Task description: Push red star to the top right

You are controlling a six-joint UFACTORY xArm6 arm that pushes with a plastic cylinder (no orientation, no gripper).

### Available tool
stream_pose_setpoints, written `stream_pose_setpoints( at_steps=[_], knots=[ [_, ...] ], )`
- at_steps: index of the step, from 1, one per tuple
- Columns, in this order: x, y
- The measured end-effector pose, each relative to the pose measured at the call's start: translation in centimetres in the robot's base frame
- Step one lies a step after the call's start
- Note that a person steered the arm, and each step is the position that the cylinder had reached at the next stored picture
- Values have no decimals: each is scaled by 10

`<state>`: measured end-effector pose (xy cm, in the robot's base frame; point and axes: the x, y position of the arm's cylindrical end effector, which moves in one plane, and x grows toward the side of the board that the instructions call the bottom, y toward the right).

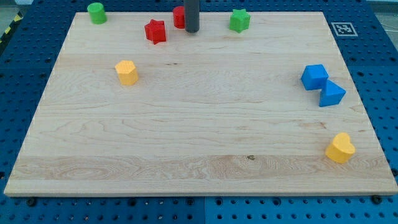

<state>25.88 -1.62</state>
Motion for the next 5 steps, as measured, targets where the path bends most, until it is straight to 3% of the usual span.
stream_pose_setpoints(
  at_steps=[2, 4, 5],
  knots=[
    [10, 11],
    [78, 10],
    [84, -25]
  ],
)
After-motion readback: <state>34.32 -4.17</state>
